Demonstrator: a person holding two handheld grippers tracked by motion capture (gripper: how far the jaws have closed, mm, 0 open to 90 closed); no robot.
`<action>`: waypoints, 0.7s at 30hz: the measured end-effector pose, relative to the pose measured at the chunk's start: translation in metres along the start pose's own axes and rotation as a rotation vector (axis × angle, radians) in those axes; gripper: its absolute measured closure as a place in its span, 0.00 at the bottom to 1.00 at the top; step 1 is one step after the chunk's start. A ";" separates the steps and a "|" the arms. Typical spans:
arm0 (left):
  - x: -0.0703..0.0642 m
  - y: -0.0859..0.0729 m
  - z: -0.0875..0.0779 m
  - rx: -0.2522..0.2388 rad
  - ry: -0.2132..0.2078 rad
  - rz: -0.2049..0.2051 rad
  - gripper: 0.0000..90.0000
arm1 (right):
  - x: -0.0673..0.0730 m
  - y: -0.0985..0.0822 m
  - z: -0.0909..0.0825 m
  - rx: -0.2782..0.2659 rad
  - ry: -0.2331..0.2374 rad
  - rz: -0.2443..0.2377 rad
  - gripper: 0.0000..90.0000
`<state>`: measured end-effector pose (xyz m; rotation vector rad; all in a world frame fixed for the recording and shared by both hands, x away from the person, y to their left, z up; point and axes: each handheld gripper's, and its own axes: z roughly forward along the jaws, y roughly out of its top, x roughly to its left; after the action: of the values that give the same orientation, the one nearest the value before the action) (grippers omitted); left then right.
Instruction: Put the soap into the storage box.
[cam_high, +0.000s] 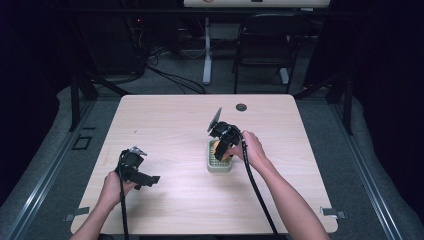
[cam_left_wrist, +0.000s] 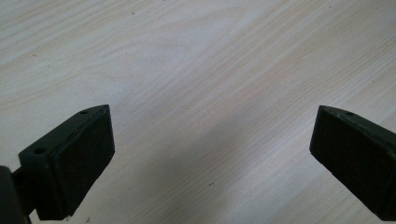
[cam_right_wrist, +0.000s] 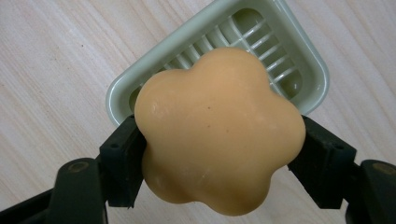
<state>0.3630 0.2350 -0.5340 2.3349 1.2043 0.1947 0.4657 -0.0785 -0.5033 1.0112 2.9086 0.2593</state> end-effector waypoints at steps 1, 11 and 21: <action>0.000 0.000 0.000 0.001 -0.001 0.000 0.00 | 0.000 0.001 0.001 0.004 0.000 -0.004 0.30; 0.000 0.000 0.000 0.001 -0.005 0.000 0.00 | 0.002 0.004 0.010 0.009 -0.011 -0.005 0.30; 0.000 0.000 0.000 0.001 -0.006 -0.002 0.00 | 0.001 0.006 0.017 0.008 -0.007 -0.011 0.30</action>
<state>0.3630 0.2354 -0.5339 2.3333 1.2042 0.1868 0.4701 -0.0713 -0.5190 0.9955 2.9103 0.2435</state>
